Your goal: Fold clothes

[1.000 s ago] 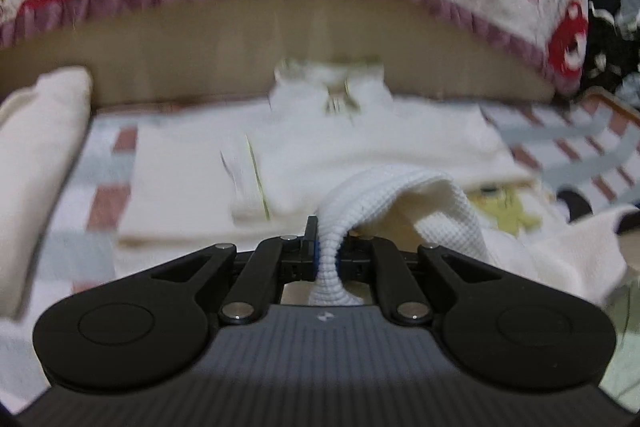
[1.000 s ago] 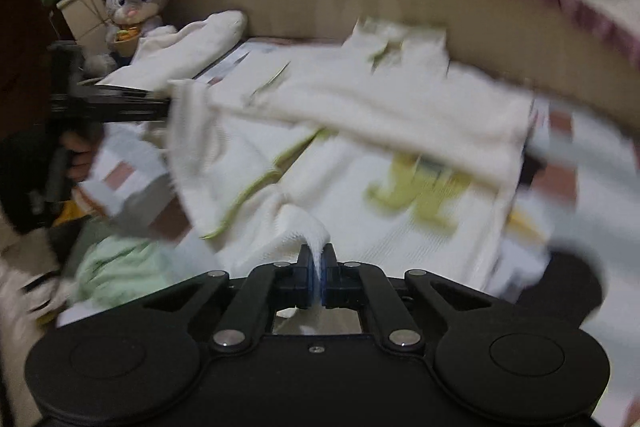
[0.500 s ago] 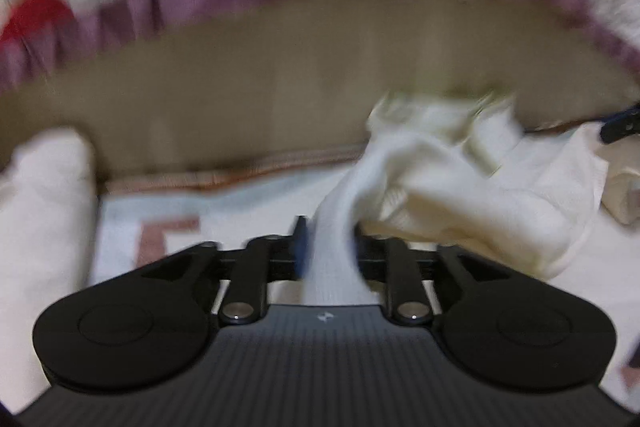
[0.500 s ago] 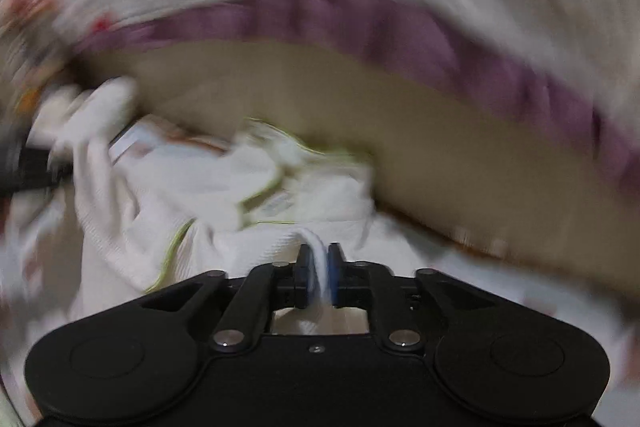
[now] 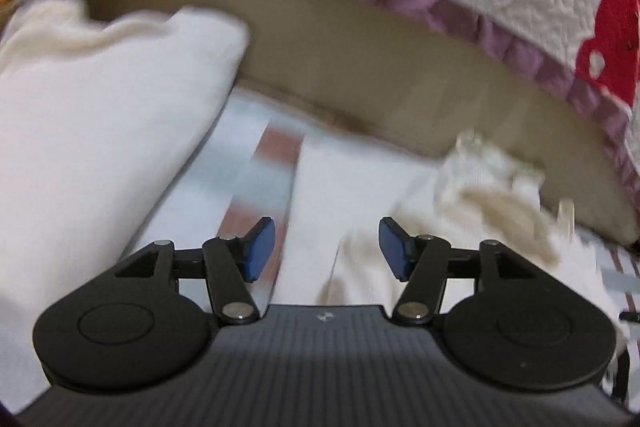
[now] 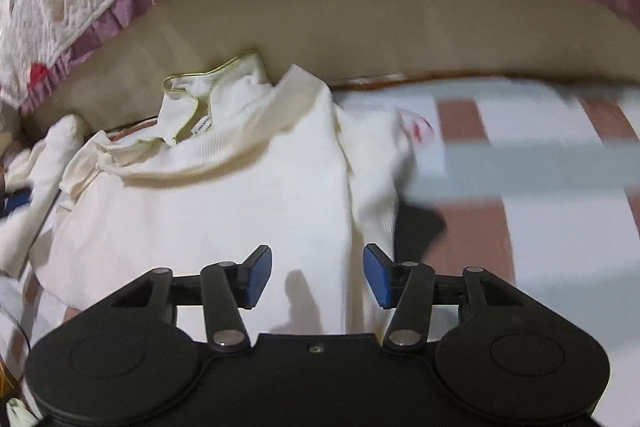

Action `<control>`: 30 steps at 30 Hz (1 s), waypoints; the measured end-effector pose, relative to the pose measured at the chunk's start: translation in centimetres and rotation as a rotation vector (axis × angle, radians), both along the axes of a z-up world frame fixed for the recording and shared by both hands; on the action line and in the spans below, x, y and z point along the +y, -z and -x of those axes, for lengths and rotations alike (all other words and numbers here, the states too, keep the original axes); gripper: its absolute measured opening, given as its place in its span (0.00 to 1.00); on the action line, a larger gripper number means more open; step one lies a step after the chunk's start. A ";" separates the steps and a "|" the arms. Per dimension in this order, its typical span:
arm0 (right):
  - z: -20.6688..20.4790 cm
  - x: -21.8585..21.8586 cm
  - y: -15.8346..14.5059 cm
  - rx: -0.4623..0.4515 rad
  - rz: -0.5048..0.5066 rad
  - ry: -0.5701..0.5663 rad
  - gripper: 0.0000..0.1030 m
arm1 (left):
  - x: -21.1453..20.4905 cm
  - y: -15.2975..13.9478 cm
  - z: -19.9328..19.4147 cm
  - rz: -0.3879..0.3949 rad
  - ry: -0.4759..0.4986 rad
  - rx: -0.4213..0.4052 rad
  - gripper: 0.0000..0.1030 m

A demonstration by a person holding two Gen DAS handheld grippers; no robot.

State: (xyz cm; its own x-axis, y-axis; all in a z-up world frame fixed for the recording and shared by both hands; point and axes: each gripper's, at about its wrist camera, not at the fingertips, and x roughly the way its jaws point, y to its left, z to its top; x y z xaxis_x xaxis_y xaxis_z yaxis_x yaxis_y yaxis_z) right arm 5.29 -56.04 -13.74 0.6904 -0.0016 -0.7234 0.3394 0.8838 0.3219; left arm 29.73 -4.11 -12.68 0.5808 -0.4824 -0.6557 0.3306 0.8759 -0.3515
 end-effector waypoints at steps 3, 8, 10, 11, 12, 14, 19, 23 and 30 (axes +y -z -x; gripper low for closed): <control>3.3 1.2 0.7 -0.034 -0.038 0.133 0.56 | 1.5 2.0 2.8 0.099 -0.029 0.141 0.55; 5.4 2.0 2.8 -0.023 -0.235 0.275 0.57 | -0.1 4.9 4.9 0.142 -0.044 0.332 0.55; 5.9 2.3 3.9 -0.003 -0.325 0.334 0.57 | -1.1 4.5 5.5 0.097 -0.070 0.295 0.53; 6.2 2.5 4.4 -0.004 -0.372 0.371 0.57 | -1.4 4.3 5.7 0.090 -0.089 0.275 0.55; 6.6 2.6 5.0 -0.028 -0.418 0.394 0.57 | -1.5 4.6 5.6 0.107 -0.108 0.274 0.55; 7.0 2.7 5.4 -0.076 -0.449 0.415 0.57 | -1.7 5.0 5.4 0.133 -0.142 0.258 0.54; 5.3 1.6 6.3 -0.172 -0.467 0.445 0.58 | -2.5 5.7 4.2 0.131 -0.193 0.109 0.53; 3.2 0.8 6.7 -0.214 -0.505 0.472 0.59 | -3.0 6.2 3.1 0.101 -0.174 0.014 0.52; 0.3 0.0 6.7 -0.221 -0.405 0.368 0.28 | -4.5 6.4 1.3 0.125 -0.135 -0.030 0.65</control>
